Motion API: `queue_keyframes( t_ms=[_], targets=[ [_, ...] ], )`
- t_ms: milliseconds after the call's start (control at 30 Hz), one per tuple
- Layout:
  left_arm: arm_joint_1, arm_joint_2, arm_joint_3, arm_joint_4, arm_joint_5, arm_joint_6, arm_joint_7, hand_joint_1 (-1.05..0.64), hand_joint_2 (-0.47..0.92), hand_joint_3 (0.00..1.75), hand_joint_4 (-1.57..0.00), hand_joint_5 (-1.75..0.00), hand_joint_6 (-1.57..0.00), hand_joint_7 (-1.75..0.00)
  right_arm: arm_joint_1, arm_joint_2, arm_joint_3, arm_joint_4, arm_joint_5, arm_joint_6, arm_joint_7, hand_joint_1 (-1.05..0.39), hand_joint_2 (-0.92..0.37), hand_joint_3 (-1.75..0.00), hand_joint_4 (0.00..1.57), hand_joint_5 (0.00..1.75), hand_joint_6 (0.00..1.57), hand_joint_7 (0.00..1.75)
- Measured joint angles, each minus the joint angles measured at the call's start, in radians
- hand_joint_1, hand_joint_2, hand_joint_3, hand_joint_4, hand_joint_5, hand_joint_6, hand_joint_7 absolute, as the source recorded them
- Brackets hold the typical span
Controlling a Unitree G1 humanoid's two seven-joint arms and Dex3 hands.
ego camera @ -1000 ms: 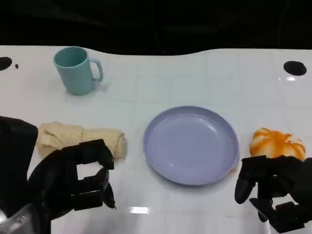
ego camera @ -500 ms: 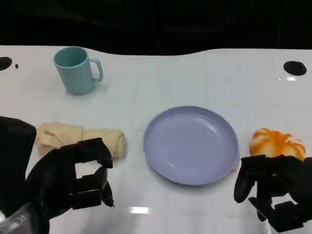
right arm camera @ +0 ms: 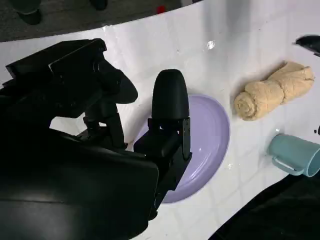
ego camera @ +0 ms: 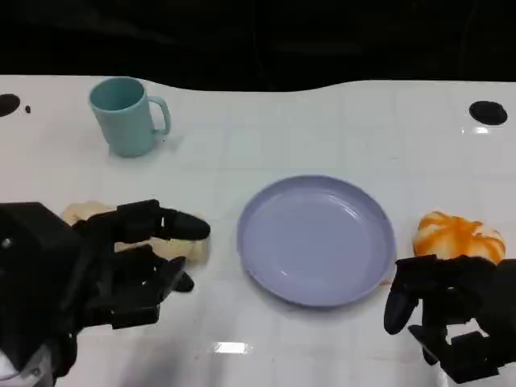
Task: Grasp the towel on the left side of the plate with the left hand and place it into the plate.
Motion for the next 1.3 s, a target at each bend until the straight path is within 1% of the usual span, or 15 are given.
queue_keyframes(
  t_ms=[33, 67, 200, 233, 267, 400, 467, 567, 733, 833, 933, 1000, 1133, 1267, 1300],
  targets=[
    [0.0, 0.014, -0.009, 0.005, 0.026, -0.028, -0.004, -0.28, 0.91, 0.28, -0.38, -0.71, -0.6, -0.05, 0.0, 0.0, 0.0, 0.0, 0.0, 0.0, 0.0, 0.05, -0.62, -0.99, 0.69, 1.67, 0.67, 1.44],
    [-0.001, 0.029, -0.018, 0.009, 0.052, -0.051, -0.012, -0.29, 0.92, 0.25, -0.34, -0.69, -0.57, -0.03, 0.0, 0.0, 0.0, 0.0, 0.0, 0.0, 0.0, 0.04, -0.62, -1.0, 0.69, 1.67, 0.67, 1.44],
    [-0.034, 0.109, -0.052, 0.031, 0.167, -0.119, -0.043, -0.37, 0.92, 0.15, -0.26, -0.64, -0.49, 0.0, -0.001, 0.001, -0.001, 0.0, 0.001, 0.0, 0.0, 0.05, -0.63, -0.99, 0.69, 1.67, 0.67, 1.43],
    [-0.049, 0.129, -0.066, 0.037, 0.208, -0.132, -0.045, -0.38, 0.92, 0.12, -0.25, -0.63, -0.46, 0.0, -0.001, 0.001, -0.001, 0.0, 0.001, 0.0, 0.0, 0.05, -0.63, -0.99, 0.69, 1.67, 0.67, 1.43],
    [-0.068, 0.152, -0.084, 0.046, 0.26, -0.14, -0.045, -0.39, 0.92, 0.07, -0.25, -0.57, -0.43, 0.0, -0.003, 0.001, -0.001, 0.001, 0.002, -0.002, 0.0, 0.05, -0.63, -0.99, 0.69, 1.67, 0.67, 1.43],
    [-0.128, 0.243, -0.178, 0.108, 0.514, -0.211, -0.038, -0.47, 0.92, 0.02, -0.25, -0.39, -0.35, 0.0, -0.005, 0.002, 0.0, 0.003, 0.002, -0.005, -0.001, 0.04, -0.63, -0.98, 0.7, 1.67, 0.68, 1.43],
    [-0.156, 0.271, -0.224, 0.144, 0.628, -0.237, -0.037, -0.5, 0.91, 0.01, -0.25, -0.31, -0.31, 0.0, -0.006, 0.003, 0.003, 0.002, -0.001, -0.004, -0.002, 0.05, -0.63, -0.98, 0.7, 1.67, 0.68, 1.43],
    [-0.209, 0.288, -0.281, 0.205, 0.763, -0.247, -0.047, -0.54, 0.89, 0.0, -0.24, -0.27, -0.28, 0.0, -0.008, 0.008, 0.009, 0.002, -0.006, -0.003, -0.004, 0.04, -0.63, -0.98, 0.7, 1.67, 0.68, 1.43],
    [-0.296, 0.285, -0.332, 0.344, 0.852, -0.283, -0.075, -0.53, 0.82, 0.0, -0.27, -0.24, -0.3, -0.01, -0.007, 0.012, 0.013, -0.002, -0.012, 0.006, -0.007, 0.04, -0.64, -0.97, 0.69, 1.67, 0.68, 1.43],
    [-0.35, 0.274, -0.357, 0.441, 0.883, -0.316, -0.086, -0.54, 0.82, 0.0, -0.29, -0.22, -0.3, -0.01, -0.007, 0.016, 0.014, -0.005, -0.013, 0.014, -0.011, 0.04, -0.64, -0.98, 0.69, 1.67, 0.68, 1.43],
    [-0.414, 0.259, -0.391, 0.574, 0.913, -0.344, -0.096, -0.51, 0.83, 0.0, -0.34, -0.16, -0.32, -0.01, -0.007, 0.022, 0.019, -0.009, -0.013, 0.019, -0.014, 0.04, -0.63, -0.98, 0.69, 1.67, 0.68, 1.43],
    [-0.449, 0.241, -0.406, 0.653, 0.921, -0.363, -0.096, -0.49, 0.82, 0.0, -0.37, -0.13, -0.33, -0.01, -0.006, 0.022, 0.023, -0.015, -0.015, 0.02, -0.015, 0.04, -0.63, -0.98, 0.69, 1.67, 0.68, 1.43],
    [-0.524, 0.196, -0.439, 0.824, 0.924, -0.41, -0.095, -0.49, 0.83, 0.0, -0.41, -0.1, -0.36, -0.01, -0.006, 0.023, 0.026, -0.02, -0.015, 0.026, -0.018, 0.03, -0.64, -0.98, 0.68, 1.66, 0.67, 1.42],
    [-0.593, 0.151, -0.476, 1.002, 0.949, -0.457, -0.08, -0.51, 0.88, 0.02, -0.47, -0.09, -0.38, -0.01, -0.004, 0.023, 0.026, -0.024, -0.015, 0.038, -0.018, 0.04, -0.64, -0.97, 0.67, 1.65, 0.67, 1.42],
    [-0.614, 0.139, -0.49, 1.053, 0.957, -0.473, -0.071, -0.5, 0.9, 0.03, -0.51, -0.1, -0.4, -0.02, -0.004, 0.023, 0.026, -0.025, -0.015, 0.039, -0.018, 0.04, -0.64, -0.97, 0.67, 1.65, 0.67, 1.42]
  ],
)
